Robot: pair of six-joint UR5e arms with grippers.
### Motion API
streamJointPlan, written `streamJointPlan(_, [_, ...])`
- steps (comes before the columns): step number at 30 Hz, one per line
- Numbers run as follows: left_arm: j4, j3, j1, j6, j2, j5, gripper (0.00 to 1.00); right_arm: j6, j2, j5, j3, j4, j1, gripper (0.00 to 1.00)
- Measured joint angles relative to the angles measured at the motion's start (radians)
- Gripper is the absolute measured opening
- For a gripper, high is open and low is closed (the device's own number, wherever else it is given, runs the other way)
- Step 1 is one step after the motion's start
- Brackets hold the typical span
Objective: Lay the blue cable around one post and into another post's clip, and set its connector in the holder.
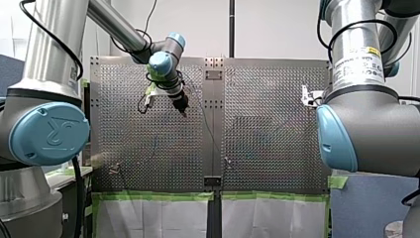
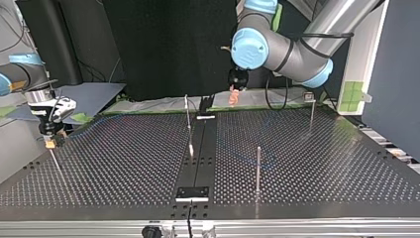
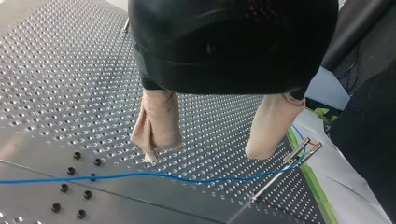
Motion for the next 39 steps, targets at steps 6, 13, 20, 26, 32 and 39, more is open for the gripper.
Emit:
streamJointPlan(6, [0.059, -0.059, 0.001, -0.012, 0.000, -0.002, 1.00, 0.000, 0.000, 0.000, 0.000, 0.000, 0.000, 1.00])
streamJointPlan(13, [0.126, -0.126, 0.002, -0.015, 0.000, -0.009, 1.00, 0.000, 0.000, 0.000, 0.000, 0.000, 0.000, 1.00])
streamJointPlan(20, [0.191, -0.191, 0.002, -0.014, 0.000, -0.015, 1.00, 0.000, 0.000, 0.000, 0.000, 0.000, 0.000, 1.00])
streamJointPlan(26, [0.245, -0.244, 0.002, -0.012, 0.000, -0.017, 1.00, 0.000, 0.000, 0.000, 0.000, 0.000, 0.000, 1.00])
streamJointPlan(32, [0.298, -0.297, 0.002, -0.013, 0.000, -0.017, 1.00, 0.000, 0.000, 0.000, 0.000, 0.000, 0.000, 1.00])
streamJointPlan(39, [0.355, -0.355, 0.002, -0.020, 0.000, -0.004, 1.00, 0.000, 0.000, 0.000, 0.000, 0.000, 0.000, 1.00])
